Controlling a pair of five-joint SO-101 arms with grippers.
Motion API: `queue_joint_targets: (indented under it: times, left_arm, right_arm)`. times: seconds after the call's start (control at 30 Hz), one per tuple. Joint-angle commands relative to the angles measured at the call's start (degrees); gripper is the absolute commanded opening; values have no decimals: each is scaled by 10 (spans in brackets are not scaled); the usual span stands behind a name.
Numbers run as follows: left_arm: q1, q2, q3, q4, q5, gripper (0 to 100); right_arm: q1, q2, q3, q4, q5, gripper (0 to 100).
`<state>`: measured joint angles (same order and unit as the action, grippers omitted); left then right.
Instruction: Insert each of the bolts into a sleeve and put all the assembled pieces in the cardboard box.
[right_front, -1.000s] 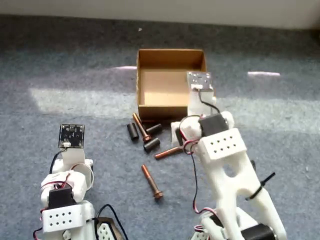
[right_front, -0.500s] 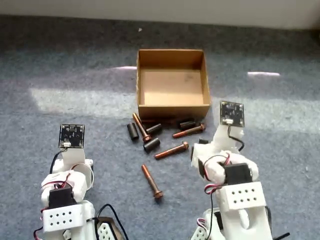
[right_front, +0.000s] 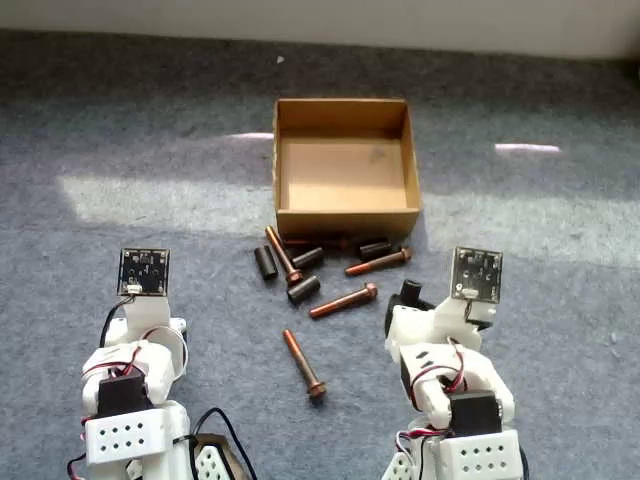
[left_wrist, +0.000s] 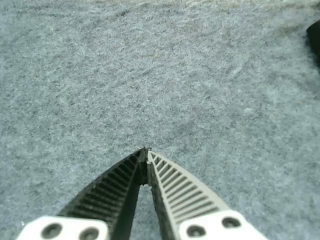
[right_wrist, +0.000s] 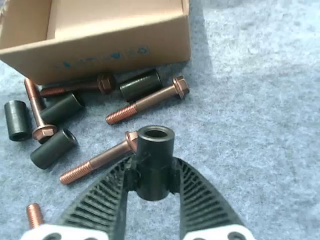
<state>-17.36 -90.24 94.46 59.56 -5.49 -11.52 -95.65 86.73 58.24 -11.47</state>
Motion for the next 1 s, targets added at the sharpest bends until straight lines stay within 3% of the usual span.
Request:
queue_joint_targets:
  times: [0.0, 0.4, 0.77, 0.97]
  left_arm:
    - [-7, -7, -15, 1, -6, 19]
    - [-7, -7, -67, 1, -6, 18]
    - [52, -1, -199, 7, -5, 17]
    - [108, 1, -328, 110, -40, 17]
  right_arm:
    - [25, -90, 26, -16, 5, 5]
    - [76, -96, 50, -17, 4, 5]
    - [116, -96, 49, -17, 5, 5]
    - [115, -96, 50, -17, 5, 5]
